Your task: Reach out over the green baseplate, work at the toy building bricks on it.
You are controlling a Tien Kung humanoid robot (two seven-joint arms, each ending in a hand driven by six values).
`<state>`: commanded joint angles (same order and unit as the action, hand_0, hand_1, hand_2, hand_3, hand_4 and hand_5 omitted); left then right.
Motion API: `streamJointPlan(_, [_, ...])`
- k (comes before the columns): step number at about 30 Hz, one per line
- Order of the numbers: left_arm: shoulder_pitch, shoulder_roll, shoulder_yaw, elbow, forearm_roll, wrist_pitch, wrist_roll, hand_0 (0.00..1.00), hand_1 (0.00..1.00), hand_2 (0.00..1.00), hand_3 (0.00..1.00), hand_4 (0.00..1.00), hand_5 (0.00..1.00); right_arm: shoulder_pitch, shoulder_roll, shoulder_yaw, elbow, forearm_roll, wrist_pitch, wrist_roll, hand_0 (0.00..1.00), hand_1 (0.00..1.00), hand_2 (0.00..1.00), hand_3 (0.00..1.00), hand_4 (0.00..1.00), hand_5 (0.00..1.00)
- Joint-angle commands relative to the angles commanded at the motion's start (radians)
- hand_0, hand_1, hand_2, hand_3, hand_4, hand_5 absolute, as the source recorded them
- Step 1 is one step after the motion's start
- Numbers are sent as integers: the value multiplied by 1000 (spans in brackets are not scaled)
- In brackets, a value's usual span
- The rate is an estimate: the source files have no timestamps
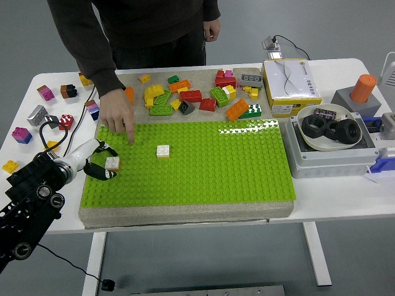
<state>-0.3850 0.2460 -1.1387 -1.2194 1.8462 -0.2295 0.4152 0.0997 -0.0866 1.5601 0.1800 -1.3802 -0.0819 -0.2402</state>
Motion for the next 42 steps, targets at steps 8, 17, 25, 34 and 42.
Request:
streamJointPlan(8, [0, -4, 0, 14, -5, 1, 4, 998, 904, 871, 536, 586, 2, 0, 2, 7, 0, -20, -2, 3, 554, 577, 621, 637, 624, 793])
streamJointPlan(17, [3, -9, 1, 25, -12, 8, -1, 998, 900, 859, 520, 556, 2, -1, 3, 10, 0, -20, -3, 6, 557, 576, 619, 635, 626, 794])
streamJointPlan(25, [5, -12, 1, 34, -13, 19, -15, 997, 890, 833, 477, 727, 2, 0, 4, 10, 0, -16, -4, 7, 553, 575, 619, 636, 622, 788])
streamJointPlan(34, [9, -12, 2, 43, -14, 30, -27, 995, 885, 819, 451, 816, 2, -4, 4, 10, 0, -11, -4, 8, 554, 577, 620, 634, 621, 787])
streamJointPlan(42, [10, -12, 4, 46, -17, 33, -32, 994, 879, 812, 445, 849, 2, -6, 4, 13, 0, -10, -4, 10, 554, 576, 620, 634, 621, 786])
